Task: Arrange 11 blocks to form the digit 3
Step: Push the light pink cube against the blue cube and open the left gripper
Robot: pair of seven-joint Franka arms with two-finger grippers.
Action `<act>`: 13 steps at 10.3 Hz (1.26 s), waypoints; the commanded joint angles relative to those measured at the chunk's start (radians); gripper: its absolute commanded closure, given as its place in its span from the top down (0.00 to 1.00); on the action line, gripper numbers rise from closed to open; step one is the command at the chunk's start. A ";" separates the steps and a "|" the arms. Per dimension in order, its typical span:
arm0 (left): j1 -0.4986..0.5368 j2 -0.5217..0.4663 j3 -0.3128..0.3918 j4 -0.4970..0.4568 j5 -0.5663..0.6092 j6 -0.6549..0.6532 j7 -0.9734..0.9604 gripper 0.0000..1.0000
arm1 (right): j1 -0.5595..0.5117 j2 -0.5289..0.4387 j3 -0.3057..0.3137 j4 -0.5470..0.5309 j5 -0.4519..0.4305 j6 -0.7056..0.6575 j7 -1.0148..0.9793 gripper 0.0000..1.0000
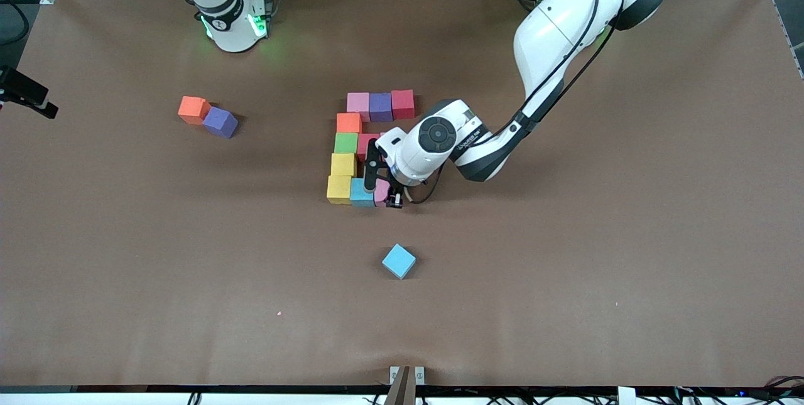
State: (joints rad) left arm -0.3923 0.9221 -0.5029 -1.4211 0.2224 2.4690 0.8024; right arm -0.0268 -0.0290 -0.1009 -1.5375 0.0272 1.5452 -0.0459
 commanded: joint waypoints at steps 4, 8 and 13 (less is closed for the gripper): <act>-0.007 -0.025 0.014 -0.025 -0.017 0.002 -0.015 0.41 | -0.019 0.001 0.012 0.004 0.000 0.001 -0.008 1.00; -0.007 -0.025 0.017 -0.024 -0.017 0.002 -0.012 0.50 | -0.019 0.001 0.012 0.004 0.000 0.001 -0.008 1.00; -0.005 -0.023 0.017 -0.024 0.043 0.004 -0.019 0.75 | -0.018 0.001 0.012 0.004 0.000 0.001 -0.006 1.00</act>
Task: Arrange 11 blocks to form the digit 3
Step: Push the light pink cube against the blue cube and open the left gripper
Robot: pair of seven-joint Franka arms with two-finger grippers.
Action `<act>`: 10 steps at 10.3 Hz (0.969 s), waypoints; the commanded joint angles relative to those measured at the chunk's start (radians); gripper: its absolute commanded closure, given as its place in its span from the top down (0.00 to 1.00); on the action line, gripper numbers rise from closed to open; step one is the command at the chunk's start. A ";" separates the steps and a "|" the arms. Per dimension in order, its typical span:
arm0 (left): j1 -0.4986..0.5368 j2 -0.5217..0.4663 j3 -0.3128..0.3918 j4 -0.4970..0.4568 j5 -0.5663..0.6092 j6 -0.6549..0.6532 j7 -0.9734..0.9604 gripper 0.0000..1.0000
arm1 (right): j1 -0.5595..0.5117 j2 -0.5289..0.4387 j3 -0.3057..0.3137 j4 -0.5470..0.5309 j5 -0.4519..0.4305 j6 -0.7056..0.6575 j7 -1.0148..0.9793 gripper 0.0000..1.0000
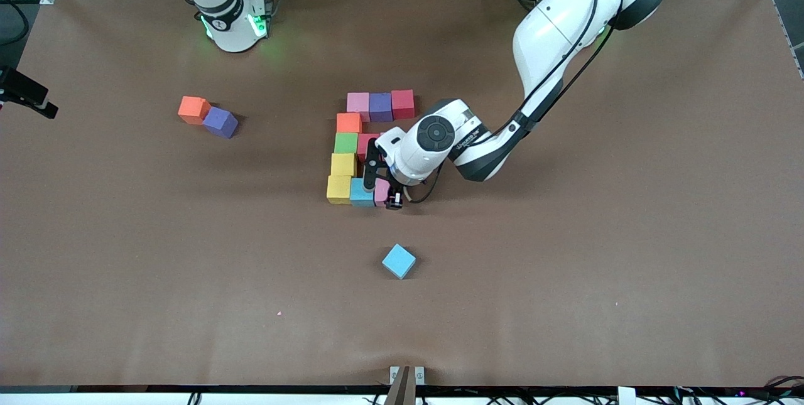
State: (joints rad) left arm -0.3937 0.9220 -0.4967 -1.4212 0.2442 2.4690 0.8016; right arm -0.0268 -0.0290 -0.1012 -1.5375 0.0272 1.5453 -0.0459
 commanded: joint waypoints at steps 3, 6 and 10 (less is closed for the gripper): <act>-0.005 -0.022 0.010 -0.022 0.017 0.004 -0.021 1.00 | -0.019 0.001 0.012 0.004 0.000 0.001 -0.006 1.00; -0.002 -0.063 0.003 -0.022 0.015 -0.037 -0.103 1.00 | -0.018 0.001 0.012 0.004 0.000 0.001 -0.006 1.00; 0.038 -0.294 -0.006 -0.019 -0.063 -0.379 -0.237 1.00 | -0.018 0.000 0.012 0.005 0.000 -0.001 -0.006 1.00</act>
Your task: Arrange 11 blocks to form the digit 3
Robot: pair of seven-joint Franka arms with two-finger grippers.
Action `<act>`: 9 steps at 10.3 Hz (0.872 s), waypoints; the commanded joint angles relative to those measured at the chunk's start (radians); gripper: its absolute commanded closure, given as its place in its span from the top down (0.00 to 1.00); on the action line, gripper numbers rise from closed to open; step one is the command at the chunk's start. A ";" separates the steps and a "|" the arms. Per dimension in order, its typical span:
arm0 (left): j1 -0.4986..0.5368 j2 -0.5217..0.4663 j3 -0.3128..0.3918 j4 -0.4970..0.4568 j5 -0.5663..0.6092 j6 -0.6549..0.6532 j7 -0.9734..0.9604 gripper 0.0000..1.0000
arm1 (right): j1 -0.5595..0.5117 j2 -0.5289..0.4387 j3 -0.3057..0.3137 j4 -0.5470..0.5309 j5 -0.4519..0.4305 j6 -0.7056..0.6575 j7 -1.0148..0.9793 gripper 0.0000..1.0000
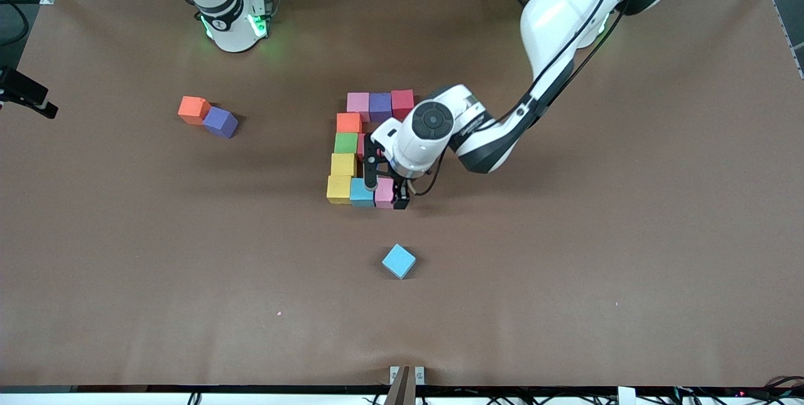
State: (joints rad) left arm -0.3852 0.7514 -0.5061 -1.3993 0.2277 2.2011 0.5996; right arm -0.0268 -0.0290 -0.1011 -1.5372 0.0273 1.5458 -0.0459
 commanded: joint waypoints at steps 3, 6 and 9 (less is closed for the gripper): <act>0.124 -0.243 0.003 -0.041 -0.131 -0.233 -0.123 1.00 | -0.018 0.000 0.014 0.003 0.002 -0.009 -0.006 1.00; 0.175 -0.372 0.008 -0.040 -0.157 -0.334 -0.384 1.00 | -0.007 -0.006 0.017 0.003 0.002 -0.010 -0.008 1.00; 0.221 -0.483 0.014 -0.040 -0.153 -0.397 -0.645 1.00 | 0.022 -0.011 0.018 0.003 -0.026 -0.004 -0.012 1.00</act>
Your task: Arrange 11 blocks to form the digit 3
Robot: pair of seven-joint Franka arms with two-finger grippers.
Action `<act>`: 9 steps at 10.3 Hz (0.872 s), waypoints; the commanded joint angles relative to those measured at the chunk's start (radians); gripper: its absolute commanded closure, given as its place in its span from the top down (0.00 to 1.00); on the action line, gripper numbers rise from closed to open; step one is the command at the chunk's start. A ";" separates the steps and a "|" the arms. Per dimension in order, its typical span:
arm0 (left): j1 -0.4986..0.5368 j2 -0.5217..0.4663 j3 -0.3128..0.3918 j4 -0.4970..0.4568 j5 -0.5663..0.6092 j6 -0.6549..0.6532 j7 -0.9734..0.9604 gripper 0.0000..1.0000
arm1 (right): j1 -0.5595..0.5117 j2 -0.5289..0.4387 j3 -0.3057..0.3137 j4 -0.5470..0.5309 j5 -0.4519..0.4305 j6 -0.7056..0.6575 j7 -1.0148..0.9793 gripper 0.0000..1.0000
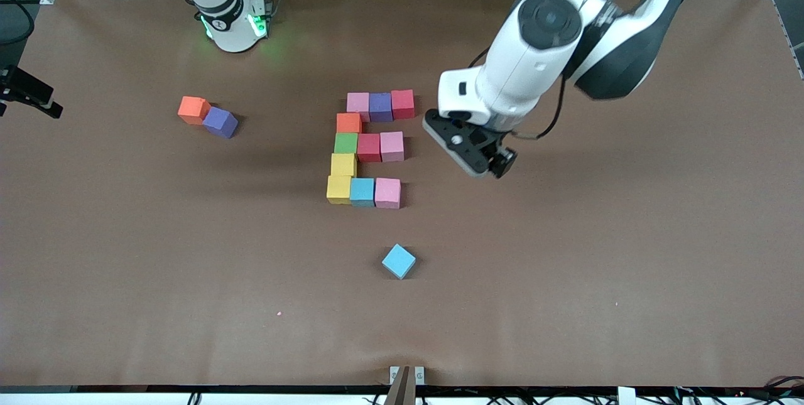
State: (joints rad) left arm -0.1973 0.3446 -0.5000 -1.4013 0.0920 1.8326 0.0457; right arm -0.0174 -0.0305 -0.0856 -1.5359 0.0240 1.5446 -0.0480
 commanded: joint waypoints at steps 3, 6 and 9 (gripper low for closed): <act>0.076 -0.166 0.037 -0.028 -0.026 -0.104 -0.294 1.00 | 0.019 -0.011 0.004 0.002 -0.039 -0.015 -0.007 1.00; 0.178 -0.206 0.049 0.004 -0.073 -0.202 -0.322 1.00 | 0.019 -0.011 0.004 0.002 -0.036 -0.029 -0.024 1.00; 0.179 -0.288 0.223 0.001 -0.170 -0.234 -0.317 1.00 | 0.016 -0.011 0.003 0.004 -0.030 -0.027 -0.093 1.00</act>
State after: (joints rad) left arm -0.0028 0.1114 -0.3475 -1.3864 -0.0339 1.6322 -0.2703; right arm -0.0039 -0.0321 -0.0807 -1.5352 0.0003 1.5291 -0.1167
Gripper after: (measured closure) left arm 0.000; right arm 0.000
